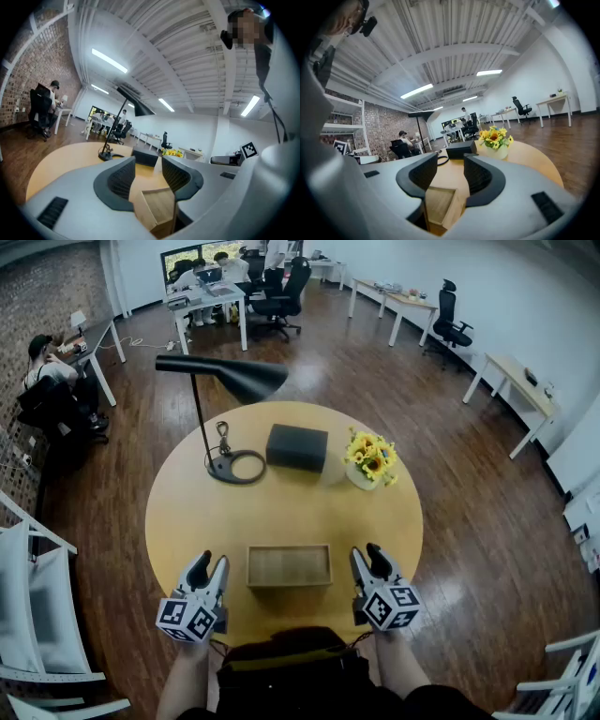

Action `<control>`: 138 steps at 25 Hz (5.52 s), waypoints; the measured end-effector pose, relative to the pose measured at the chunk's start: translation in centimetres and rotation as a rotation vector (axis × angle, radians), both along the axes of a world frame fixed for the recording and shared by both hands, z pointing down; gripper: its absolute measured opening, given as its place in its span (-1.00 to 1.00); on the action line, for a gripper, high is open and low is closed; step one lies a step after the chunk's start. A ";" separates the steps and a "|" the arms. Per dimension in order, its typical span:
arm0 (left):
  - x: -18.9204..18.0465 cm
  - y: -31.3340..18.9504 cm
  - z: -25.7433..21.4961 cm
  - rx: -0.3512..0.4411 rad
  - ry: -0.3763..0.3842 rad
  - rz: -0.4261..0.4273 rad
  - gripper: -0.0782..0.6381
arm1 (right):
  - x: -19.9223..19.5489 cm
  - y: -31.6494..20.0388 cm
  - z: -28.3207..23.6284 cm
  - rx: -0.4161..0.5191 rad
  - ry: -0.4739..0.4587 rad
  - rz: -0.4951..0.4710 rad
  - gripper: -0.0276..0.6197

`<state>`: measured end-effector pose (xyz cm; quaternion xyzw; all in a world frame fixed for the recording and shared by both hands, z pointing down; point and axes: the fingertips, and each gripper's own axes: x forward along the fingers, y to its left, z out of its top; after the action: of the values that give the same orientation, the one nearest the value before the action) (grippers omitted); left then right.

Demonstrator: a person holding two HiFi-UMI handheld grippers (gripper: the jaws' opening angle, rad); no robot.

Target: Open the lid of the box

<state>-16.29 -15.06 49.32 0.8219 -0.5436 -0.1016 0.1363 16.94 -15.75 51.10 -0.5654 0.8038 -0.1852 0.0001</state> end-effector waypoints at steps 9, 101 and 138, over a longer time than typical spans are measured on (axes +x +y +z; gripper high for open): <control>3.3 -4.2 9.5 -0.298 -0.034 0.075 -0.24 | -2.4 -1.9 8.0 -0.176 0.208 -0.061 -0.36; -17.0 -3.4 5.4 -0.129 0.098 -0.349 -0.37 | 1.7 -1.4 5.2 -0.132 0.025 0.055 -0.45; -5.3 4.7 -4.0 0.140 0.088 -0.061 -0.59 | 2.1 3.7 -4.5 0.098 -0.034 0.049 -0.91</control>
<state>-21.55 -10.32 45.34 0.8074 -0.5533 -0.1794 0.0991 19.09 -12.02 46.62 -0.5812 0.7976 -0.1549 0.0460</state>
